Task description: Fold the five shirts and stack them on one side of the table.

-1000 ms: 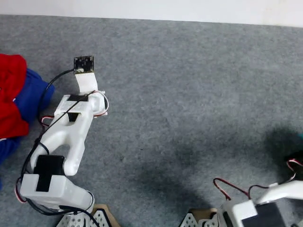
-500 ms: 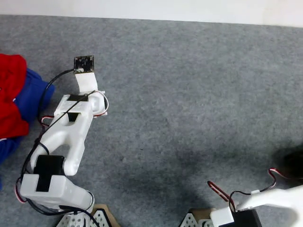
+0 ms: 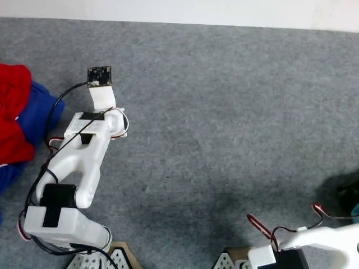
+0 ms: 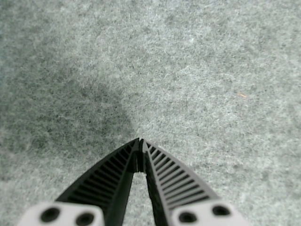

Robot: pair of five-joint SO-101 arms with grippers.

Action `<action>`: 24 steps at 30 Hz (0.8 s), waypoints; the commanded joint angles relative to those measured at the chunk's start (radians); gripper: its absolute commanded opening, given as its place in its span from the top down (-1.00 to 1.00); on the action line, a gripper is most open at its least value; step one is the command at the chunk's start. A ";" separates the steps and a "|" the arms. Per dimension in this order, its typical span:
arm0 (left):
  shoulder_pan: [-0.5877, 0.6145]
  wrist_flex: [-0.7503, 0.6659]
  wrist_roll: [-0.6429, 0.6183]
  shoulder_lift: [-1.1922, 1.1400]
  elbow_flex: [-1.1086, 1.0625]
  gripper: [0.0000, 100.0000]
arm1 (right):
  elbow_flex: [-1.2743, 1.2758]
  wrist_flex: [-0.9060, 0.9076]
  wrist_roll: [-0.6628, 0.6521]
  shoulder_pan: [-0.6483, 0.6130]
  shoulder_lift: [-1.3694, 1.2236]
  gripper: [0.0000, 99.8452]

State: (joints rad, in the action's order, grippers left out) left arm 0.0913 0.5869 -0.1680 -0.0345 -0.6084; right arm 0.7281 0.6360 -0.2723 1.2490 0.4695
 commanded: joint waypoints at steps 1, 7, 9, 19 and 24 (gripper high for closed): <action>-0.008 -0.014 0.008 0.007 0.004 0.98 | -0.002 -0.016 -0.025 0.071 0.041 0.98; -0.008 -0.014 0.008 0.007 0.004 0.98 | -0.004 0.050 -0.133 0.091 0.042 0.65; -0.008 -0.014 0.008 0.007 0.004 0.98 | -0.007 0.050 -0.135 0.101 0.042 0.53; -0.008 -0.014 0.008 0.007 0.005 0.98 | -0.008 0.179 -0.087 0.124 0.427 0.50; -0.008 -0.015 0.008 0.007 0.004 0.98 | 0.039 0.243 0.009 0.042 0.704 0.50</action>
State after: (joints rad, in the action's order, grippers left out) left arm 0.0913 0.5869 -0.1680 -0.0345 -0.6084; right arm 0.7403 0.8355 -0.3107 1.3548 0.9559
